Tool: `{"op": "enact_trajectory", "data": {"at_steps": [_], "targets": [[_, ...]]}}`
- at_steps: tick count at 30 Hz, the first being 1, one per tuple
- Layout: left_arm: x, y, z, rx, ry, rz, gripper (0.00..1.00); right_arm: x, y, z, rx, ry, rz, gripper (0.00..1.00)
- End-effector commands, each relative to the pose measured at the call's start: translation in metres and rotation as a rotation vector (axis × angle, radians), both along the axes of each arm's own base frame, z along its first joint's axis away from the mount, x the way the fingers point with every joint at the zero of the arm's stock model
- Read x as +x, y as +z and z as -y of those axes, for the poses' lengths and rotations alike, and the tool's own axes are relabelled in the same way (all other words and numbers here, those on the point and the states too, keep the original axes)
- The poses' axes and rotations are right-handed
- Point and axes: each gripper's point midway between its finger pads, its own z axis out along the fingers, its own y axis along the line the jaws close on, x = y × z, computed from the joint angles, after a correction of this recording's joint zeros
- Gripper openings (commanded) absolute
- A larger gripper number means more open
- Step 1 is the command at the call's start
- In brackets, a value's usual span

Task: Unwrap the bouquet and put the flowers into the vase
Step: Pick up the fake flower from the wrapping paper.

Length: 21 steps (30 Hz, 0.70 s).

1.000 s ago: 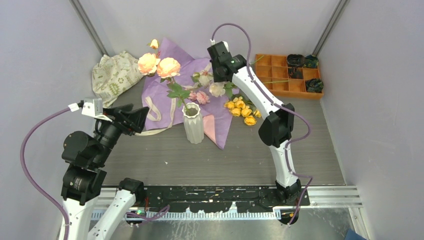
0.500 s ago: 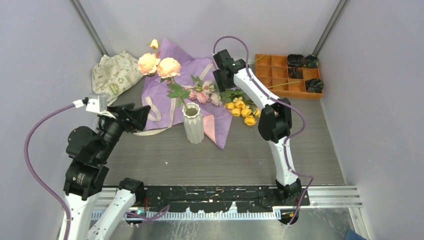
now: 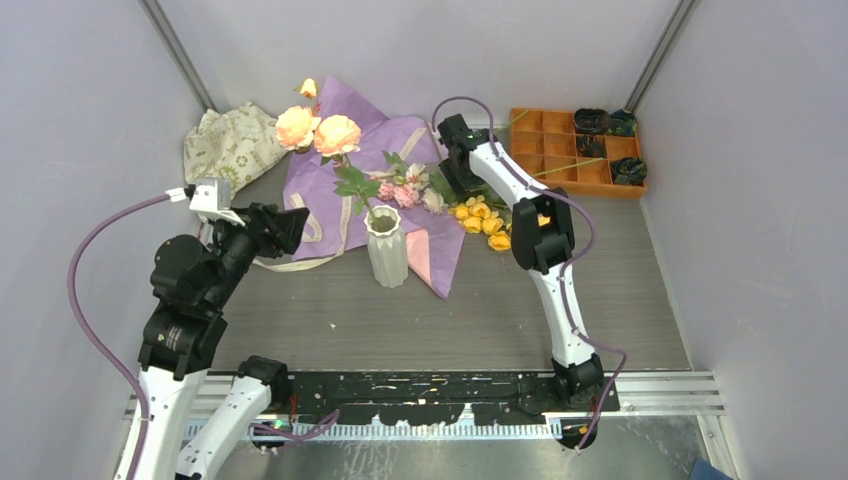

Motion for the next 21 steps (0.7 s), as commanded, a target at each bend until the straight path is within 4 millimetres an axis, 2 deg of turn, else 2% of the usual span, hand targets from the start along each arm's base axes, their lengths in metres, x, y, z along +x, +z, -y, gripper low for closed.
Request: {"op": "enact_trajectory", "data": {"at_steps": [1,6,12,18,21], "targets": [[0.005,0.02,-0.004,0.007,0.023,0.077,0.67,0.011,0.009,-0.006,0.016,0.06,0.019,0.75],[-0.004,0.033,-0.009,0.009,0.034,0.104,0.67,0.022,0.0,-0.009,0.053,0.081,0.008,0.75],[-0.015,0.038,-0.021,0.031,0.085,0.125,0.67,0.019,-0.018,-0.012,0.072,0.117,-0.047,0.74],[-0.018,0.04,-0.023,0.035,0.09,0.126,0.67,0.019,-0.036,-0.009,0.092,0.134,-0.106,0.74],[-0.02,0.041,-0.024,0.033,0.09,0.131,0.67,0.015,-0.04,-0.008,0.134,0.125,-0.145,0.68]]}}
